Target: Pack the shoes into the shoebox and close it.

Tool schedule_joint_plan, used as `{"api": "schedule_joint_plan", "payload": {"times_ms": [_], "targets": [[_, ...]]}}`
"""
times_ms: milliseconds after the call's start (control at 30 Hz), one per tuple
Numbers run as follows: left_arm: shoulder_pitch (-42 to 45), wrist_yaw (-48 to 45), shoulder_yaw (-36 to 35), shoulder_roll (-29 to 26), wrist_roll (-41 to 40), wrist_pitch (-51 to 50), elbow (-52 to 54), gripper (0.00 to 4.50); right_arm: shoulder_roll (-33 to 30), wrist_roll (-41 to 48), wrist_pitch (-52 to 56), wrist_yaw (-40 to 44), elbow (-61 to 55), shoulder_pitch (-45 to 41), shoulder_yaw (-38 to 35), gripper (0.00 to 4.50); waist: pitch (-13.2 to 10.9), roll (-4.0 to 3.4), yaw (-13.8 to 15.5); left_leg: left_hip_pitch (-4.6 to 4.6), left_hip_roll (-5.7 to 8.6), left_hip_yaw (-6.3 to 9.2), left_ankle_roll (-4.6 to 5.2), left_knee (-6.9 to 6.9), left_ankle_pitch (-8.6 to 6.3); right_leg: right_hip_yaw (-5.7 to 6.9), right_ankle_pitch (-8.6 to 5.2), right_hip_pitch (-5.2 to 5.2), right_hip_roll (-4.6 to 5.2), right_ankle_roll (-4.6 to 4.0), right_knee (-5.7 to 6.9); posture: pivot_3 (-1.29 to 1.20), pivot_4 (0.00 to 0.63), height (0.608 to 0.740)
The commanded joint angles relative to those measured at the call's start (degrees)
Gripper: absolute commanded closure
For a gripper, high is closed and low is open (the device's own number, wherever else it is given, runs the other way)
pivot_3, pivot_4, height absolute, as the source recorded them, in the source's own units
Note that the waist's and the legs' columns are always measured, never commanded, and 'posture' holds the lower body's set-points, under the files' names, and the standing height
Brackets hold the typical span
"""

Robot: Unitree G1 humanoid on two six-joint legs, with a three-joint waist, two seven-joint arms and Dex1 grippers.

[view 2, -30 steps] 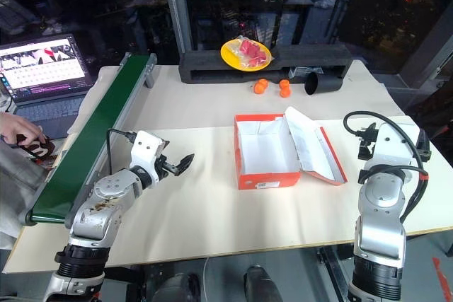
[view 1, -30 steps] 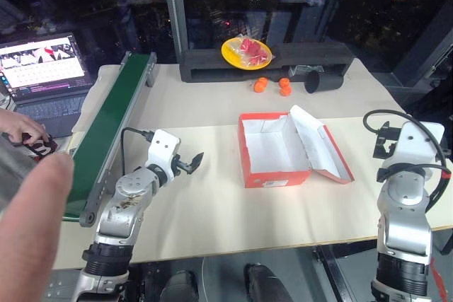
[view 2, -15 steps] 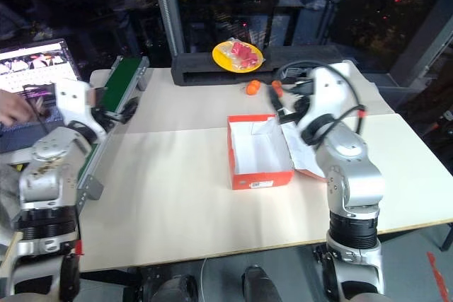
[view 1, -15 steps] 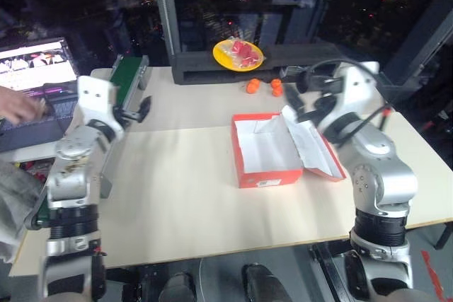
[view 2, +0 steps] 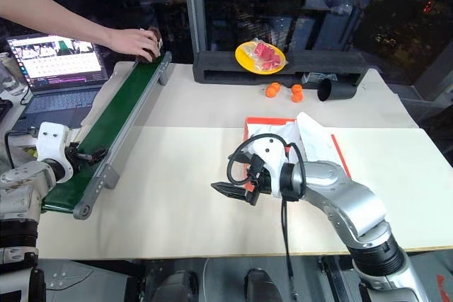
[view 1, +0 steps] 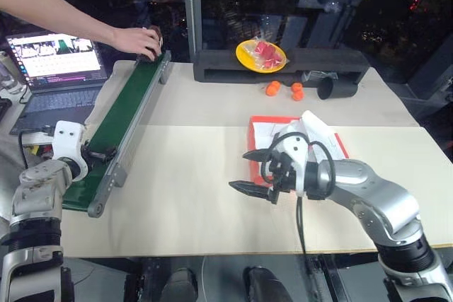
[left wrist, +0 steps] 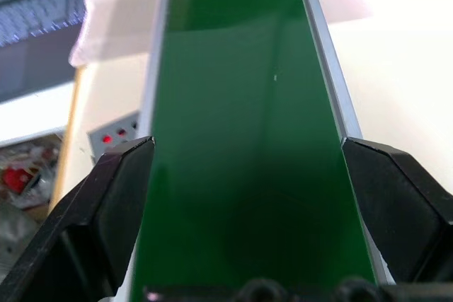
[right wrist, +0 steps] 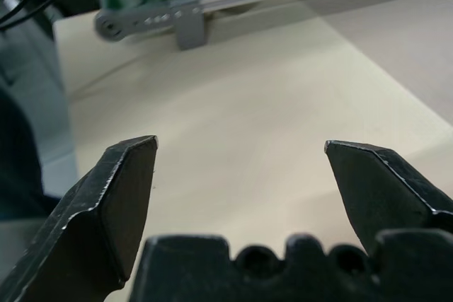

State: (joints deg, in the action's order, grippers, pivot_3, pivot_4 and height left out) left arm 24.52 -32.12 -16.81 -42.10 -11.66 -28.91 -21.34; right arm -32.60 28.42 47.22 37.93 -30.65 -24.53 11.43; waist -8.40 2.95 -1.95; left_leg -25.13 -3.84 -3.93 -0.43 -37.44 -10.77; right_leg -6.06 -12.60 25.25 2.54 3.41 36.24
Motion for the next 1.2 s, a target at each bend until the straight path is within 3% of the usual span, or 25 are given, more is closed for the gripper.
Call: {"api": "schedule_joint_plan", "payload": {"times_ms": [33, 500, 1200], "targets": [[1.01, -1.07, -0.51, -1.69, -0.71, -1.27, 0.14, 0.0, 0.22, -3.9, -3.64, -1.39, -0.07, 1.91, 2.18, 0.01, 0.0, 0.0, 0.04, 0.0, 0.0, 0.0, -0.02, 0.01, -0.01, 0.0, -0.01, 0.01, 0.0, -0.01, 0.0, 0.0, 0.15, 0.719], [6.37, -1.16, 2.51, -1.45, 0.91, -0.47, -4.63, 0.0, 5.25, -8.93, -2.93, -9.92, 1.75, 3.38, -0.07, 0.01, 0.0, 0.0, 0.77, -0.03, 0.0, 0.1, -0.08, -0.27, -0.05, 0.07, -0.1, 0.01, -0.03, -0.03, 0.4, 0.0, 0.15, 0.719], [12.85, -0.93, 5.86, -2.23, 3.0, -2.01, -5.01, 0.0, 6.11, -9.97, -1.31, -12.44, 0.93, 4.26, -2.03, 0.01, 0.0, 0.0, 0.96, -0.03, 0.01, 0.15, -0.08, -0.37, -0.05, 0.09, -0.12, 0.0, -0.06, -0.04, 0.52, 0.0, 0.15, 0.719]]}}
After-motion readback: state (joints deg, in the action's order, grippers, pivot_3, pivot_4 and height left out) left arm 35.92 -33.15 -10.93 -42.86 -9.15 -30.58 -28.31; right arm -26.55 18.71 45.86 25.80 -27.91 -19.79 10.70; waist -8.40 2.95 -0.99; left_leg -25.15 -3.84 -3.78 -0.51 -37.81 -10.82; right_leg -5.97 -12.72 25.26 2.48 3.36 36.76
